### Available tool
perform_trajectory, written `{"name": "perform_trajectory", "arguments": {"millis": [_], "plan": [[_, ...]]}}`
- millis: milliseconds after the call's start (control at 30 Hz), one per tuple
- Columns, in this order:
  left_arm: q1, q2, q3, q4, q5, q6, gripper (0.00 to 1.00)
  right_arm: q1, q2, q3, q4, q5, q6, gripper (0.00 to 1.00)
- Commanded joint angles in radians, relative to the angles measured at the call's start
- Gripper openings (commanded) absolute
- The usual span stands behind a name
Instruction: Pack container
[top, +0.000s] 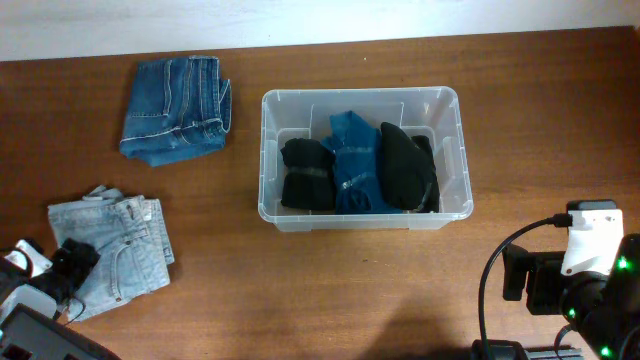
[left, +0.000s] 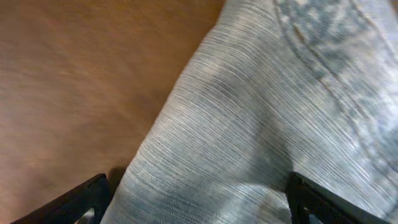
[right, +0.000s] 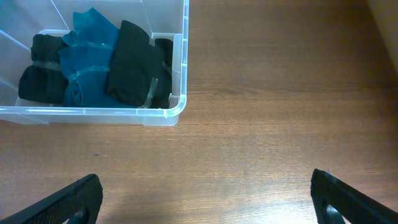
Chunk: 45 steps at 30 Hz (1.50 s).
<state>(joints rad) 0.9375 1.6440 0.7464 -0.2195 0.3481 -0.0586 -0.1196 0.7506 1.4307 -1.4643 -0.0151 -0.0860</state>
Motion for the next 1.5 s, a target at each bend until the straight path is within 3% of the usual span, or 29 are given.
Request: {"name": "perform_trajectory", "arguments": {"millis": [0,167,333,567,700,767,800,933,1200,1400,1467], "plan": [[-0.013,0.045,-0.021,-0.050,0.199,0.004,0.89,0.008,-0.006,0.010,0.003,0.012,0.002,0.98],[-0.013,0.045,-0.021,-0.128,0.217,0.004,0.82,0.008,-0.006,0.010,0.003,0.012,0.002,0.98],[-0.013,0.045,-0.021,-0.184,0.217,0.003,0.65,0.008,-0.006,0.010,0.003,0.012,0.002,0.98],[-0.013,0.045,-0.021,-0.239,0.217,0.003,0.63,0.008,-0.006,0.010,0.003,0.013,0.002,0.99],[-0.013,0.045,-0.021,-0.242,0.217,0.003,0.31,0.008,-0.006,0.010,0.003,0.012,0.002,0.98],[-0.013,0.045,-0.022,-0.242,0.217,0.003,0.08,0.008,-0.006,0.010,0.003,0.012,0.002,0.98],[-0.013,0.045,-0.021,-0.242,0.215,0.003,0.01,0.008,-0.006,0.010,0.003,0.012,0.002,0.98],[-0.013,0.045,-0.021,-0.223,0.231,-0.001,0.01,0.008,-0.006,0.010,0.003,0.012,0.002,0.98],[-0.035,0.023,0.014,-0.182,0.488,-0.069,0.01,0.008,-0.006,0.010,0.003,0.012,0.002,0.98],[-0.129,-0.105,0.139,-0.235,0.601,-0.092,0.01,0.008,-0.006,0.010,0.003,0.012,0.002,0.98],[-0.179,-0.173,0.199,-0.259,0.607,-0.153,0.01,0.008,-0.006,0.010,0.003,0.012,0.002,0.98]]}}
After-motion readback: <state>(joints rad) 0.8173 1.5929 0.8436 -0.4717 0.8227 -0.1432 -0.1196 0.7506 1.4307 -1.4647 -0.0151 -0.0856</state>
